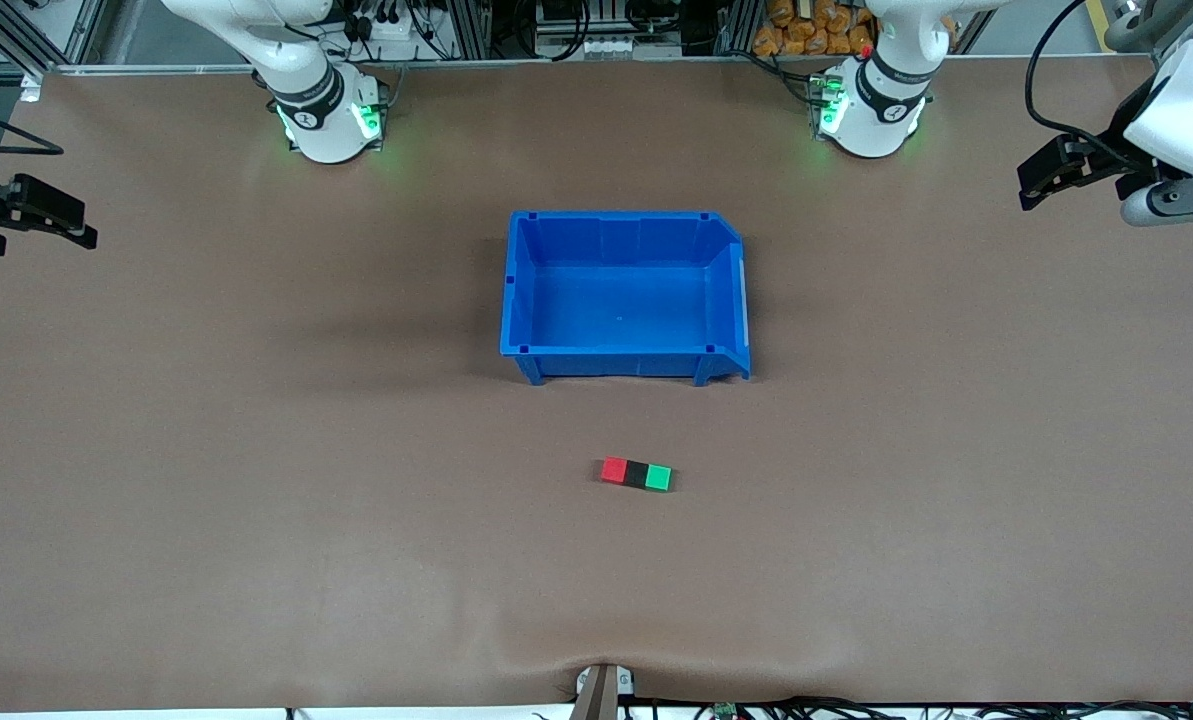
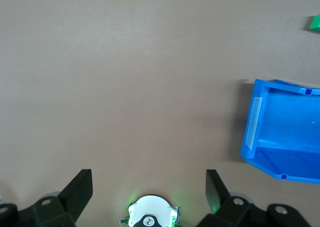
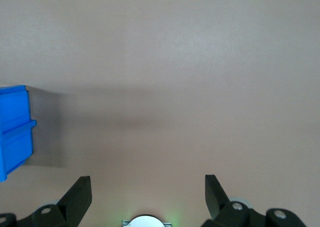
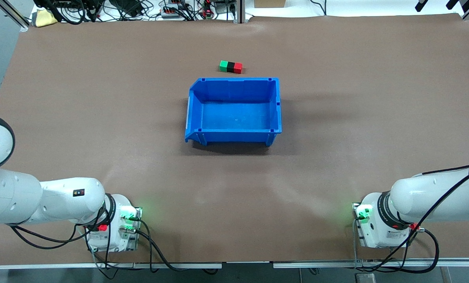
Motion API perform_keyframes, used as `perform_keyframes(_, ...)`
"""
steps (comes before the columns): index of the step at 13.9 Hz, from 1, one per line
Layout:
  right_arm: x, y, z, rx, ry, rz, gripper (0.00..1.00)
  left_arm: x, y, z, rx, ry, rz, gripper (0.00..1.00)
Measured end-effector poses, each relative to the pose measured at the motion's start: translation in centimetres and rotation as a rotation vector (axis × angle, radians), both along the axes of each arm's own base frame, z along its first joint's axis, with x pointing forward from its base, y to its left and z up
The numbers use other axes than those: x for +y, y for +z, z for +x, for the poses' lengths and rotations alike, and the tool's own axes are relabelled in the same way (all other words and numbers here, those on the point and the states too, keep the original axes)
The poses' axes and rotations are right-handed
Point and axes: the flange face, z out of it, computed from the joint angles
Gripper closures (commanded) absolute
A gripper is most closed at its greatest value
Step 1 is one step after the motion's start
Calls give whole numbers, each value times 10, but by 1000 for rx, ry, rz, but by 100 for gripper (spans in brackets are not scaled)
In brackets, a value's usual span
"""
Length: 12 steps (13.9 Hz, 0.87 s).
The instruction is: Attach green and red cubes to black cube
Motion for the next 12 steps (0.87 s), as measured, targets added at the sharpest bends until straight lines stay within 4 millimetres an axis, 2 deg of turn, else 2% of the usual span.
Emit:
perform_keyframes(5, 0, 0, -1, 6, 2, 1, 0, 1, 10, 4, -23, 2, -9, 0)
perform_keyframes(12, 0, 0, -1, 6, 2, 2, 0, 7, 7, 10, -16, 13, -26, 0)
